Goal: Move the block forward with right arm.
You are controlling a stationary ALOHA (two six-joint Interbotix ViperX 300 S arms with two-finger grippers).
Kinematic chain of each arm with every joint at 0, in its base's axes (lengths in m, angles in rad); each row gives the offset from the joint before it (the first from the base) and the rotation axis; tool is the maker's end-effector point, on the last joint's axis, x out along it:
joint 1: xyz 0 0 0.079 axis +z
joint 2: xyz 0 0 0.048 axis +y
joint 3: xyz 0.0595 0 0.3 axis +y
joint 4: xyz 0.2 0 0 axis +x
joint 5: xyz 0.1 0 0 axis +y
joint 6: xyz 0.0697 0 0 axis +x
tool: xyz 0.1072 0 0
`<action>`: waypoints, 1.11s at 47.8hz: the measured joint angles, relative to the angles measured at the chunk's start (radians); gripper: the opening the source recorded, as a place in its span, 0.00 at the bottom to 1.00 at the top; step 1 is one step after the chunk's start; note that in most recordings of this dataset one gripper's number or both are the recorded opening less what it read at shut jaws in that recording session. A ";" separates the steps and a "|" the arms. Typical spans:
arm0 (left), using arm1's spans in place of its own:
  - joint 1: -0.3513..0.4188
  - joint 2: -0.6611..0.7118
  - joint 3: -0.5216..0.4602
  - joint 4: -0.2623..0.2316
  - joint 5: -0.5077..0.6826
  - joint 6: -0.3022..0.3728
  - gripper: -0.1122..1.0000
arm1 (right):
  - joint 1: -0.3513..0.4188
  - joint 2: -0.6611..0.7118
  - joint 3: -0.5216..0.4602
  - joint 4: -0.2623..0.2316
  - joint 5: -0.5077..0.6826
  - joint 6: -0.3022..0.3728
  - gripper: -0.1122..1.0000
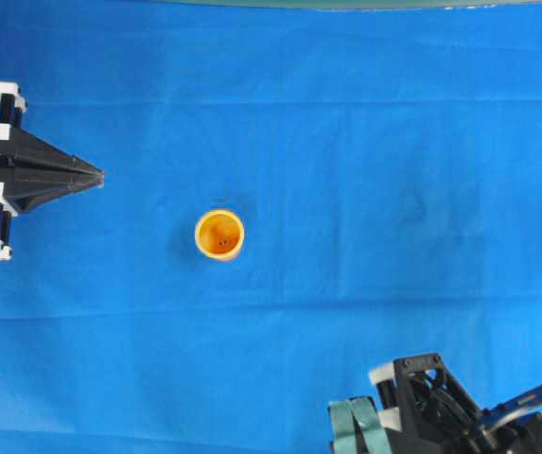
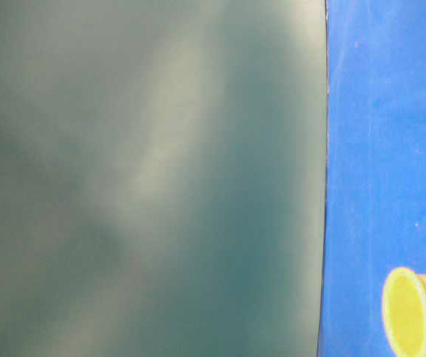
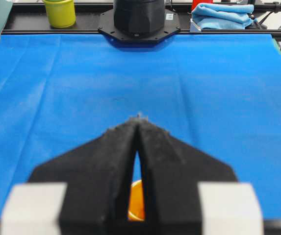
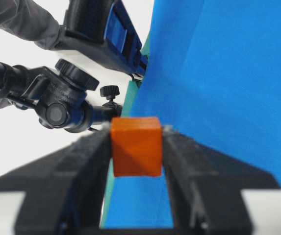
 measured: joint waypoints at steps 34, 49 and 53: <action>0.000 0.000 -0.002 0.000 0.000 0.000 0.10 | 0.000 0.000 0.000 0.034 -0.037 0.000 0.46; 0.000 0.000 -0.002 0.000 0.000 0.000 0.10 | 0.000 0.000 0.000 0.034 -0.038 0.000 0.46; 0.000 0.000 0.000 0.000 0.000 0.000 0.10 | 0.000 0.000 0.000 0.034 -0.038 0.002 0.46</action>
